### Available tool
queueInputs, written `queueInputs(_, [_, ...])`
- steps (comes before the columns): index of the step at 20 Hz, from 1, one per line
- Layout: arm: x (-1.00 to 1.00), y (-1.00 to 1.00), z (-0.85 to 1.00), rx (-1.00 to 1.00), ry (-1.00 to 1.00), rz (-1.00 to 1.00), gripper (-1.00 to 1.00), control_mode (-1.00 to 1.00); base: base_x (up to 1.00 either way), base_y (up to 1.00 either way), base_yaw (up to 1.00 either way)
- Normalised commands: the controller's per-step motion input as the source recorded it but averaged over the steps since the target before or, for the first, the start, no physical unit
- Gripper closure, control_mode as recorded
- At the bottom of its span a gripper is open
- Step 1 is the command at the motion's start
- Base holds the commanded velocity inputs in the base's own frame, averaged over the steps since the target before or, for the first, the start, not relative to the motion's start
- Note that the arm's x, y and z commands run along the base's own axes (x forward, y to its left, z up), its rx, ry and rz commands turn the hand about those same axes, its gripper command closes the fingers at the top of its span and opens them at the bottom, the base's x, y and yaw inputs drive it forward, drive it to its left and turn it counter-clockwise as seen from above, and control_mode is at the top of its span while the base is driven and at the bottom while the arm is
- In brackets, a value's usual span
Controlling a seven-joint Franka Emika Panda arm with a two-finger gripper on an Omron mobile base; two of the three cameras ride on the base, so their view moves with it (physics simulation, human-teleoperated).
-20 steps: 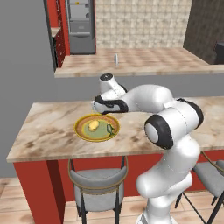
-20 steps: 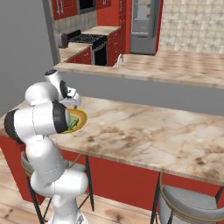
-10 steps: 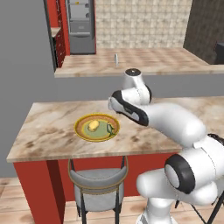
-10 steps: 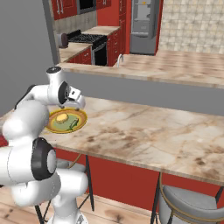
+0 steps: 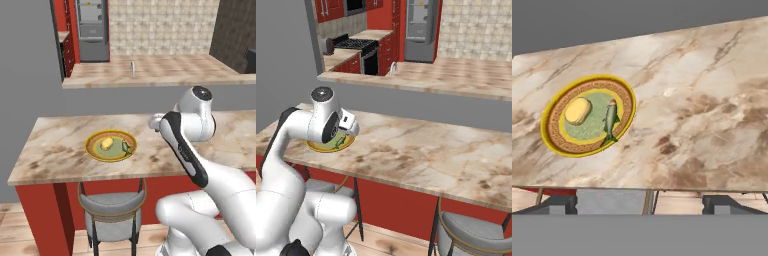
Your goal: Take the cheese, fish, and potato from the fridge and place them on the plate on the dining counter to create an appetizer plate.
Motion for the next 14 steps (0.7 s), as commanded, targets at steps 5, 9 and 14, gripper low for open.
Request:
queueInputs(5, [-0.78, -0.28, 0.25, 0.01, 0.00, 0.00, -1.00, -1.00, 0.00, 0.00, 0.00])
queueInputs(9, [-0.48, -0.21, 0.04, 0.00, 0.00, 0.00, -1.00, 1.00, -0.50, -0.26, 0.00])
queueInputs(14, [0.00, 0.00, 0.00, 0.00, 0.00, 0.00, -1.00, 1.00, -1.00, -0.76, 0.00])
